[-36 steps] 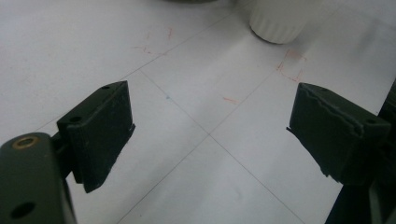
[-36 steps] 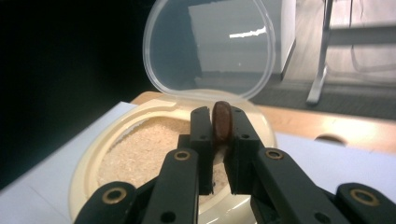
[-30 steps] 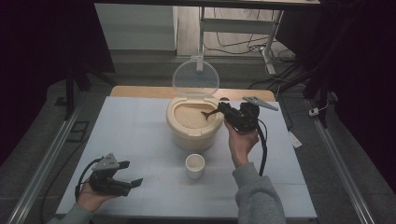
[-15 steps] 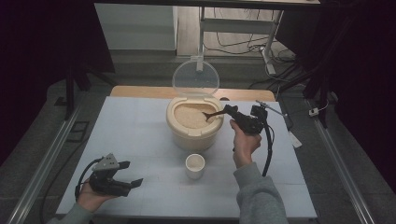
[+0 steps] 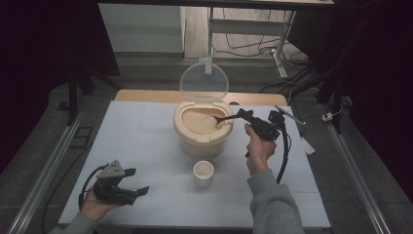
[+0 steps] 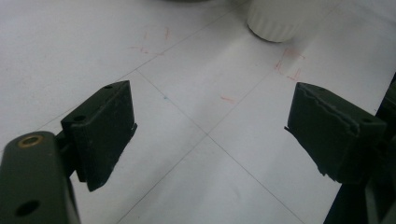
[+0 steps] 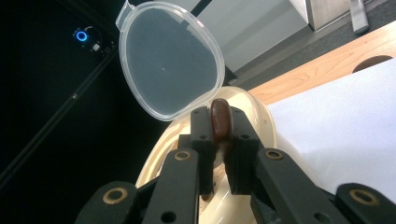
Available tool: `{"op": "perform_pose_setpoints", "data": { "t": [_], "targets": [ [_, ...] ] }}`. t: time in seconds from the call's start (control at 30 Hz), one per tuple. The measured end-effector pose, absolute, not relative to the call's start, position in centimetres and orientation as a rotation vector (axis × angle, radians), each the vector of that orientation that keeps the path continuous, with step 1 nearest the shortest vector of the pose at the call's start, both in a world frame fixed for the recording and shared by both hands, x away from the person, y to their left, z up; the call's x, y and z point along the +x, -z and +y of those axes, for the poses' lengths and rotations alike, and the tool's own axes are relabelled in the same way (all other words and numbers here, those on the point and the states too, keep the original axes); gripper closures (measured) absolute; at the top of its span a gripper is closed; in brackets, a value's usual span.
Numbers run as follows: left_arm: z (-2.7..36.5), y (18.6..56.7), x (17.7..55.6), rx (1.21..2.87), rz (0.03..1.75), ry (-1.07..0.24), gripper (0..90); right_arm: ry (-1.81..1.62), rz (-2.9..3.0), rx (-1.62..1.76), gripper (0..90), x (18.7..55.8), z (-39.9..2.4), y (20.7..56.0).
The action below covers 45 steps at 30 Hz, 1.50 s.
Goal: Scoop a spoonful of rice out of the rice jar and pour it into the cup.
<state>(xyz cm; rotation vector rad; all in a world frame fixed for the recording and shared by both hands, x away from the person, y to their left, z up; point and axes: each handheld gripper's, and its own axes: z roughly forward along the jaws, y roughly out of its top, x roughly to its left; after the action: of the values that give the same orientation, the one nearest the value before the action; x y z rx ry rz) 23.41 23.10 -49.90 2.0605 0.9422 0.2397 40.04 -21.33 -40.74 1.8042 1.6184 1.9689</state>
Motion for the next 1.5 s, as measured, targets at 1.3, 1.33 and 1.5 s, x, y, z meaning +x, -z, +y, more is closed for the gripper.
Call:
{"op": "perform_pose_setpoints", "data": {
  "t": [1.3,1.33,1.5],
  "targets": [
    [23.0,49.9,23.4,2.079,0.955,-0.269,15.0,-2.154,1.491,1.953,83.6,40.1,-23.3,41.6],
    [23.0,49.9,23.4,2.079,0.955,-0.271,15.0,-2.155,1.478,1.954,83.7,40.1,-23.3,41.5],
    [23.1,49.9,23.4,2.075,0.954,-0.272,15.1,-2.163,1.476,1.959,83.6,40.0,-23.6,41.4]
  ]
}}
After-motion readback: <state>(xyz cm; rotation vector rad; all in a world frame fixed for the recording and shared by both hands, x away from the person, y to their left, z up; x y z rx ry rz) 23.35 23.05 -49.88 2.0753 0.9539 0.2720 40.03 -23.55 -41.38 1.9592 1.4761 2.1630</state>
